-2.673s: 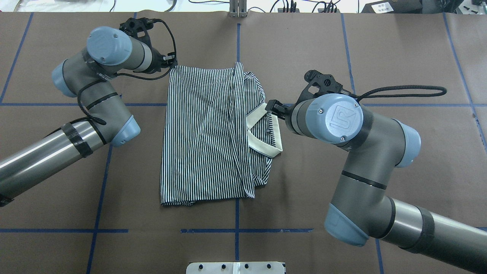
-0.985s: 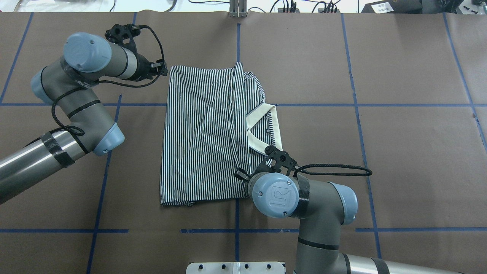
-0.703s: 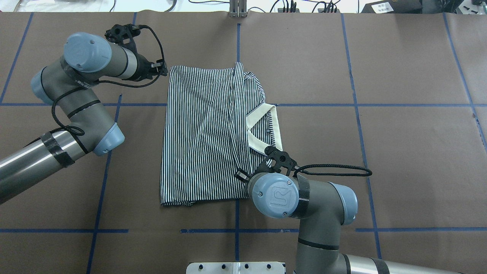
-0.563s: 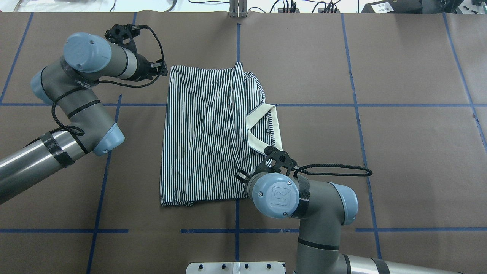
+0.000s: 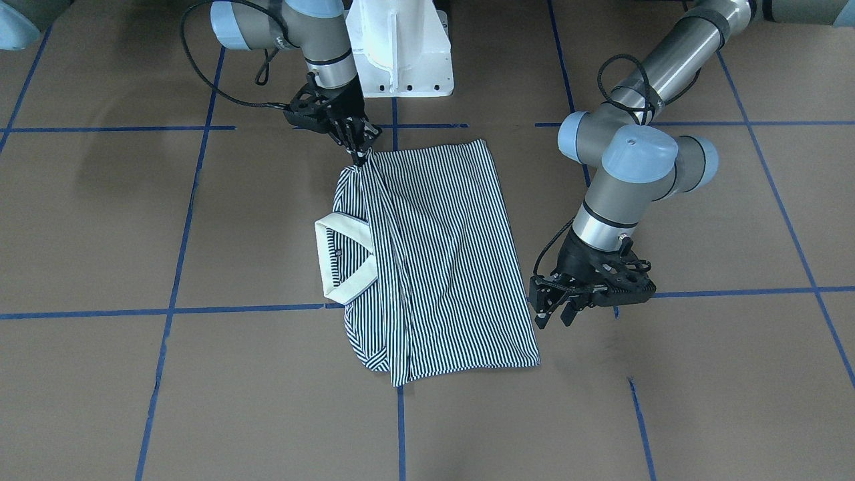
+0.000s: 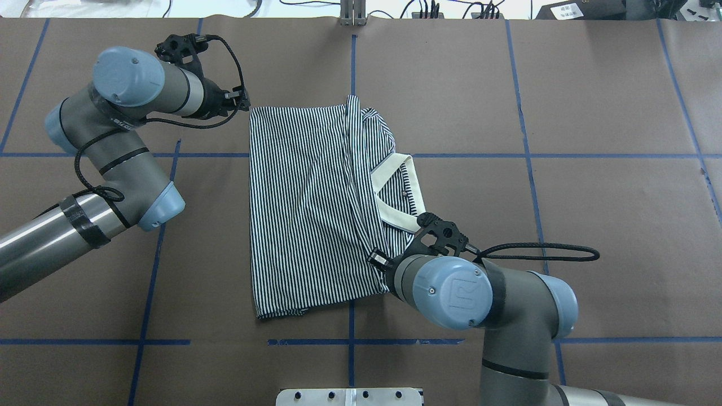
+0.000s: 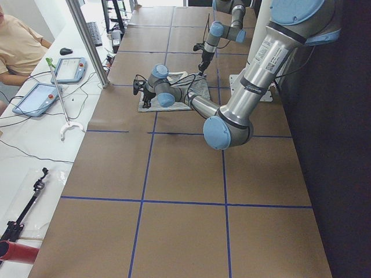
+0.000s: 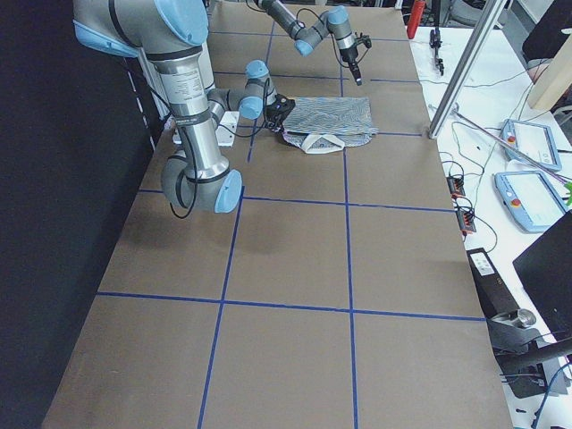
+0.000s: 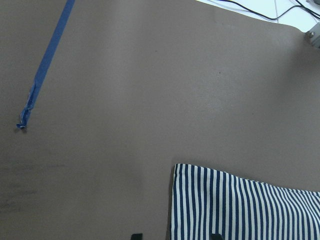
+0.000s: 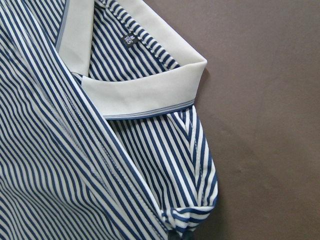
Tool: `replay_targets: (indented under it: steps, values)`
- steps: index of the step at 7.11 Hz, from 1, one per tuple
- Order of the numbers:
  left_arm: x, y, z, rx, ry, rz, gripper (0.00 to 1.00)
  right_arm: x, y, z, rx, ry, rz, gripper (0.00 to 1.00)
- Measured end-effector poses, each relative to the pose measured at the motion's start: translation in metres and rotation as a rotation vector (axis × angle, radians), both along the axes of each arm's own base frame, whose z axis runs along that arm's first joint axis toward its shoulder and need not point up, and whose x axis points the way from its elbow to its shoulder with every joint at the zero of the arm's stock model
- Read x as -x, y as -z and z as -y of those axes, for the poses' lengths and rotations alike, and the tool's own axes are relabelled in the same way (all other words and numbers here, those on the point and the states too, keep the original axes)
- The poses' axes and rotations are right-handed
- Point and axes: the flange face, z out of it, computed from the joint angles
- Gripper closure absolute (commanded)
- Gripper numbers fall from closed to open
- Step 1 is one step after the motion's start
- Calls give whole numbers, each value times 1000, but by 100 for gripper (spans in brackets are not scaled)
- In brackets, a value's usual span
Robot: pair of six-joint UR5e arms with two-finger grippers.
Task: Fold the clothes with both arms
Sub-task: 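Move both grippers to the shirt's edge nearest the robot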
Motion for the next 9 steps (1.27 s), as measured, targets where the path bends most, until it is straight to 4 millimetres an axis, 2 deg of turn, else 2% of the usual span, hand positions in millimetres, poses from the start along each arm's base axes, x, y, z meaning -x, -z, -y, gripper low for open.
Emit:
replay_targets:
  steps: [1, 2, 3, 4, 6, 8, 9]
  values:
    - [7, 18, -20, 27, -2, -74, 45, -11, 1, -7, 5, -2, 14, 100]
    - [10, 38, -58, 92, -29, -176, 41, -13, 2, -19, 17, -6, 26, 100]
    - [3, 57, -108, 163, -68, -263, 38, -13, 3, -30, 22, -12, 35, 100]
    - [-8, 66, -165, 245, -104, -318, 38, -15, 3, -38, 22, -13, 41, 100]
    - [-31, 76, -256, 403, -123, -312, 38, -18, -1, -45, 22, -11, 37, 100]
    - [-69, 67, -321, 464, -119, -204, 41, -18, -2, -46, 20, -12, 35, 100]
    - [-84, 58, -342, 471, -113, -139, 43, -18, -2, -47, 20, -12, 36, 100]
